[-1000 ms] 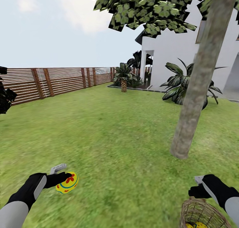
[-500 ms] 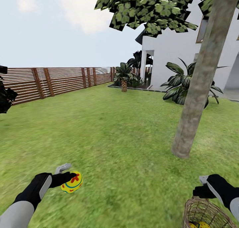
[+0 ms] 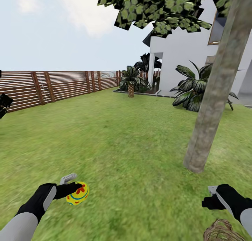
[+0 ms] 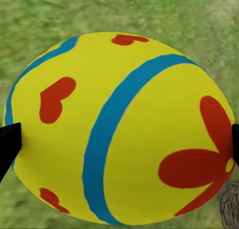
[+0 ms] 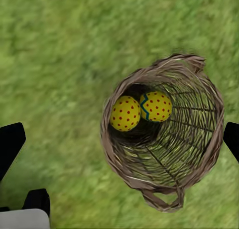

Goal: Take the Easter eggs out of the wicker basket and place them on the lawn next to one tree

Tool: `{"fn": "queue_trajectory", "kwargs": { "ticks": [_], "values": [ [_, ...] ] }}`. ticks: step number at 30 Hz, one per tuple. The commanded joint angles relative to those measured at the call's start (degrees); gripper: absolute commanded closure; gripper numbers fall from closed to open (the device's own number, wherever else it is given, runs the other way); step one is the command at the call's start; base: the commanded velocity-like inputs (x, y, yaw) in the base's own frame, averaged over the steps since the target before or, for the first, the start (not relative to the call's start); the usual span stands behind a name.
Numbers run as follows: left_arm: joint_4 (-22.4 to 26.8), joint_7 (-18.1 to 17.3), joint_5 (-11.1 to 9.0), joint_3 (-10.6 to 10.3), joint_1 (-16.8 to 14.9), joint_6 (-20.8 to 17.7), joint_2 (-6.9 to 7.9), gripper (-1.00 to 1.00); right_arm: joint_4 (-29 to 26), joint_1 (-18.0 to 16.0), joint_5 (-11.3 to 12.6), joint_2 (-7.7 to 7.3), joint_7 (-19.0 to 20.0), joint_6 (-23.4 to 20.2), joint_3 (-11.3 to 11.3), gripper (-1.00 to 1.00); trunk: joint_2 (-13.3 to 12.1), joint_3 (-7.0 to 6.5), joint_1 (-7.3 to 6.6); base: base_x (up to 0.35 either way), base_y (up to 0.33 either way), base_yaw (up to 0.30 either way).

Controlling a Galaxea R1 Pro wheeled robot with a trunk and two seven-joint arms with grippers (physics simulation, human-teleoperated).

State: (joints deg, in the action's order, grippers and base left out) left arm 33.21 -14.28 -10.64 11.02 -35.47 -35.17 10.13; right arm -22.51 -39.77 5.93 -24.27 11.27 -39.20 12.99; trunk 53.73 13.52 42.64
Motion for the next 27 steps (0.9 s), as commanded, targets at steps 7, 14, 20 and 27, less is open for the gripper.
{"fn": "queue_trajectory", "kwargs": {
  "ticks": [7,14,20,27],
  "values": [
    [-0.01,-0.06,-0.11,0.15,-0.04,-0.39,-0.72,1.00,-0.08,-0.05,0.57,-0.07,-0.10,-0.26,0.46,-1.00,2.88,1.34,1.59,0.274,-0.161,0.000],
    [-0.02,-0.05,-0.08,0.05,-0.04,-0.34,-1.13,1.00,-0.08,-0.05,0.57,-0.09,-0.10,-0.26,0.46,-1.00,5.69,2.60,3.13,0.192,-0.242,0.000],
    [0.39,-0.06,-0.16,0.45,-0.04,-0.33,-1.12,1.00,-0.08,-0.05,0.65,-0.16,0.08,-0.26,0.46,-1.00,8.09,3.68,4.44,0.012,-0.017,0.000],
    [0.44,-0.32,-0.21,0.04,-0.04,-0.33,-1.25,1.00,-0.08,-0.05,0.65,-0.15,0.05,-0.26,0.46,-1.00,9.70,4.40,5.32,0.000,0.000,0.000]
  ]
}}
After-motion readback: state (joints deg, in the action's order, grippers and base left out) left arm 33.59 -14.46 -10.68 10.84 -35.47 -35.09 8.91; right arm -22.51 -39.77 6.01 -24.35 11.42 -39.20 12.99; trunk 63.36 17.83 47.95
